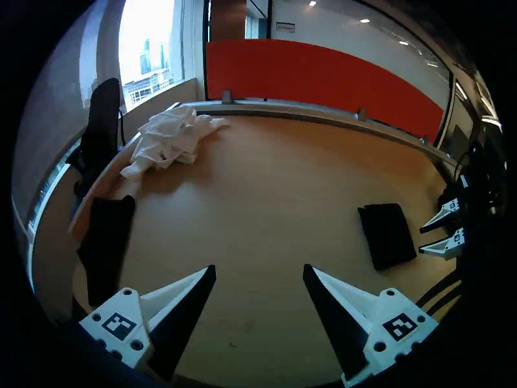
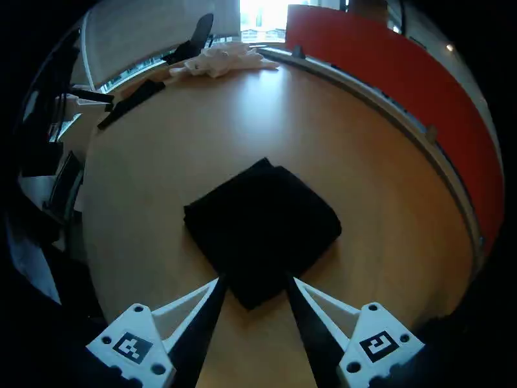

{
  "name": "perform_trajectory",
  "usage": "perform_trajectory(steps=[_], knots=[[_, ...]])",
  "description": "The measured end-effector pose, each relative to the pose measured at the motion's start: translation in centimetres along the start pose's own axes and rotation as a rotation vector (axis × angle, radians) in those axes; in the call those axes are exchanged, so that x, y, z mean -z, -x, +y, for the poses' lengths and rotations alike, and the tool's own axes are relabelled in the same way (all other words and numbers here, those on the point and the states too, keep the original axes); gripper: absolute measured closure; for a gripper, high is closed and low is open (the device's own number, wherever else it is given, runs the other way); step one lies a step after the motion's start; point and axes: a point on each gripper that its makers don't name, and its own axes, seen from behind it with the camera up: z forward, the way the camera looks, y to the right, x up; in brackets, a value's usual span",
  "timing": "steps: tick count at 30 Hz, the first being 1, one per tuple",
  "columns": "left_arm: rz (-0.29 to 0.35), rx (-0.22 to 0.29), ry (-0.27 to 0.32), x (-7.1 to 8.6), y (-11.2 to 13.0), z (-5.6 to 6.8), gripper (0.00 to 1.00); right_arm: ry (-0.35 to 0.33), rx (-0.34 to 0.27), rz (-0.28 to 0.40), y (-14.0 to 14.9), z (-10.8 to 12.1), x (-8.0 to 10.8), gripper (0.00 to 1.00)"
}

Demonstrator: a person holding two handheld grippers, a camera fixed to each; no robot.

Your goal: Fold towel

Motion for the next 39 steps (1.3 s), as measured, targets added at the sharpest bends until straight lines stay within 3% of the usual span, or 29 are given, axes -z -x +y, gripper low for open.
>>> perform_trajectory(steps=[17, 21, 29, 39], knots=[[0.003, -0.001, 0.002, 0.0, -0.2, -0.1, 0.0, 0.001, -0.017, -0.072, 3.8, -0.4, -1.4, 0.33], [0.002, -0.001, 0.003, 0.0, -0.1, -0.1, 0.0, 0.004, -0.024, -0.082, 4.3, -0.3, -1.7, 0.41], [0.005, 0.003, 0.004, 0.1, -0.1, -0.1, 0.0, 0.011, -0.039, -0.097, 5.1, -0.2, -2.2, 0.72], [0.001, 0.006, 0.006, -0.1, 0.1, 0.0, 0.0, 0.006, -0.054, -0.092, 5.1, -0.3, -2.5, 0.74]])
